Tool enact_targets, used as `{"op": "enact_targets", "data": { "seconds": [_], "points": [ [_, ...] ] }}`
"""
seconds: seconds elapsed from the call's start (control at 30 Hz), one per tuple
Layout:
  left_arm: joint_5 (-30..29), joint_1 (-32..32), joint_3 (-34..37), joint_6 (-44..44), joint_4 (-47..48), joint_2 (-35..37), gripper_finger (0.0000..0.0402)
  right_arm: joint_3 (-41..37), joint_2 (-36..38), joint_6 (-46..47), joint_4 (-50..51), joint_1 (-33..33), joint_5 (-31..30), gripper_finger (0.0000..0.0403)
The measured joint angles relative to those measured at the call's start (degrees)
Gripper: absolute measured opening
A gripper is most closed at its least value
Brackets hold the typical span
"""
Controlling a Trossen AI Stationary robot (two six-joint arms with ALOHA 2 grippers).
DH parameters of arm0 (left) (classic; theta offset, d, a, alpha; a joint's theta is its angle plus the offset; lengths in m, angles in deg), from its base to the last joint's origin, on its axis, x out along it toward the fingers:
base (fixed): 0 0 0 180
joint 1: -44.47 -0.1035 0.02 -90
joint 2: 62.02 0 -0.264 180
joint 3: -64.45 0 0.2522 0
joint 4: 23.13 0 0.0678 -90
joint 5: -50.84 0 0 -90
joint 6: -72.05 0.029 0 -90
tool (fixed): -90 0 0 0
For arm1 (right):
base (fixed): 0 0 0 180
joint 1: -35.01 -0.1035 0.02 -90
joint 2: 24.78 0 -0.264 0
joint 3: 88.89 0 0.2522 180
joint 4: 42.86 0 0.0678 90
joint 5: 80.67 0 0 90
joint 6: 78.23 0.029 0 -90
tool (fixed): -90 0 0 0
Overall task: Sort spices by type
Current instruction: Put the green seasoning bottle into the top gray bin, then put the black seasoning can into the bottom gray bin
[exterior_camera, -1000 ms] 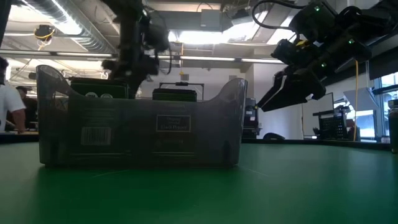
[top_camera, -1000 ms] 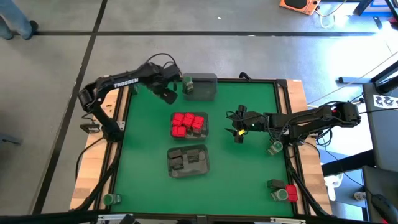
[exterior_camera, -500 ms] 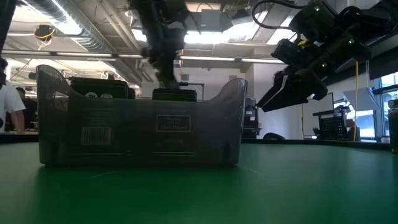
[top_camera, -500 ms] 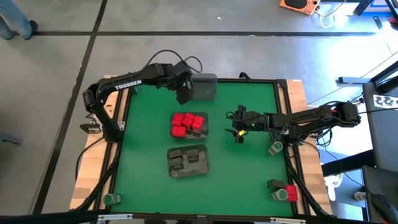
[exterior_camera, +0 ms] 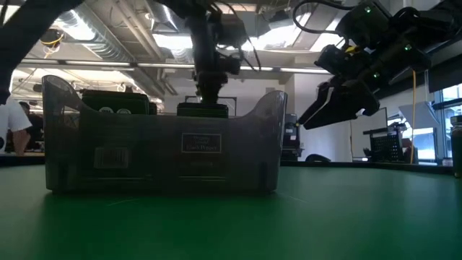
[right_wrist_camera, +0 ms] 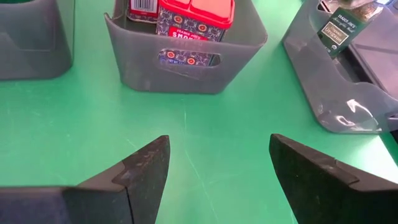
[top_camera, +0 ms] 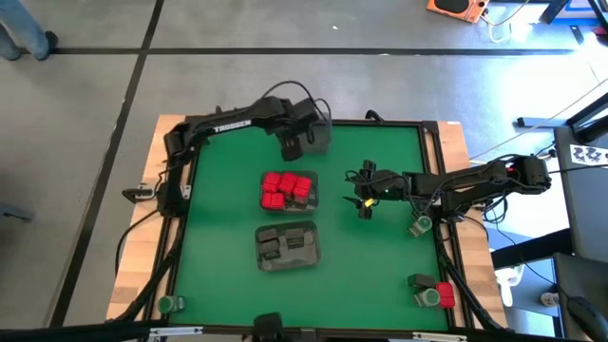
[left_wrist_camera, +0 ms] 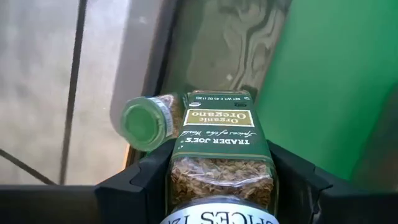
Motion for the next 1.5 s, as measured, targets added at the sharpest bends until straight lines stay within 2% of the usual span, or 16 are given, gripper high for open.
{"op": "enact_targets", "data": {
  "seconds": [0.33,0.73,1.0,1.3,1.5],
  "points": [
    [-2.6,-1.0,0.0,3.4,0.5,-4.8,0.0203,0.0,0.0,0.0,0.4,0.0,0.0,0.0276],
    [-1.6,-2.8,0.0,8.5,-0.1,-8.3,0.0213,0.0,0.0,0.0,0.4,0.0,0.0,0.0276],
    [-1.5,-2.8,0.0,8.6,-1.2,-9.0,0.0217,0.0,0.0,0.0,0.4,0.0,0.5,0.0276],
    [-1.9,-2.8,0.0,8.4,-0.8,-9.2,0.028,0.0,0.0,0.0,0.4,0.0,1.0,0.0276],
    [-2.3,-1.9,0.0,7.9,0.9,-8.7,0.0289,0.0,0.0,0.0,0.4,0.0,1.0,0.0276]
  ]
}}
